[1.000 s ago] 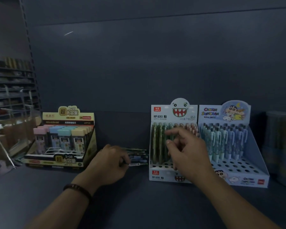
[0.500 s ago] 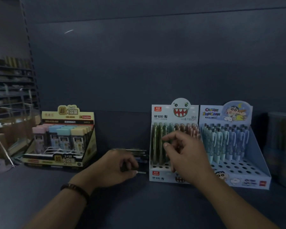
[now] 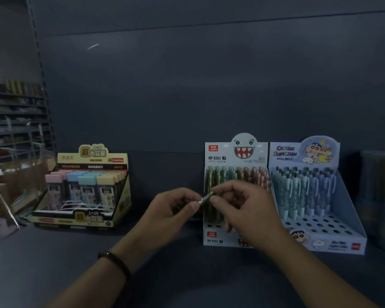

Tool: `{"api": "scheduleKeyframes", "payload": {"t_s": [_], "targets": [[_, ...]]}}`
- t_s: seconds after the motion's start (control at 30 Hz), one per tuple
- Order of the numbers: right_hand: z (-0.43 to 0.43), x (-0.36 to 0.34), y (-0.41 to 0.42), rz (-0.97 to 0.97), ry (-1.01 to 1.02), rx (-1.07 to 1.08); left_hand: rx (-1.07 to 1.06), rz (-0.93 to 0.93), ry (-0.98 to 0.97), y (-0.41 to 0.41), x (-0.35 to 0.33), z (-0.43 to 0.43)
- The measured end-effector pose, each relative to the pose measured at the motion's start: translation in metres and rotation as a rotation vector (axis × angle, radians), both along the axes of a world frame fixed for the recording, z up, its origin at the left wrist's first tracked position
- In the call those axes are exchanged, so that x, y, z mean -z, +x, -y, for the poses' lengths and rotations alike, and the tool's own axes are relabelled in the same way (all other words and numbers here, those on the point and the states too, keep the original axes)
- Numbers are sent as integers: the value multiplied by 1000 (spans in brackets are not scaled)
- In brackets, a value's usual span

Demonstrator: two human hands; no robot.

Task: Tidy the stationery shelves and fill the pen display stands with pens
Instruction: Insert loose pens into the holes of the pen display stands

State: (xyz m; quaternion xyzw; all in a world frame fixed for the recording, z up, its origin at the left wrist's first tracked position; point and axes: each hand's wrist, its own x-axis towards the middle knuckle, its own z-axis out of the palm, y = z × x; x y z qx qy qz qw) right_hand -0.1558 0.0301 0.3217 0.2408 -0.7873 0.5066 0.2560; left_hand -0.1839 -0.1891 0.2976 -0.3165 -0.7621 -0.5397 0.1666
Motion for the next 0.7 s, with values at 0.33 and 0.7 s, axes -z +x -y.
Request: {"api": "scheduleKeyframes", "payload": {"t_s": [0.33,0.7], "targets": [[2,-11,1,13,-251,-33,-27,-49,-21,-1,3,-2],[1,-12,2,8,-342,-128,-118,-90,4,4,0,-11]]}}
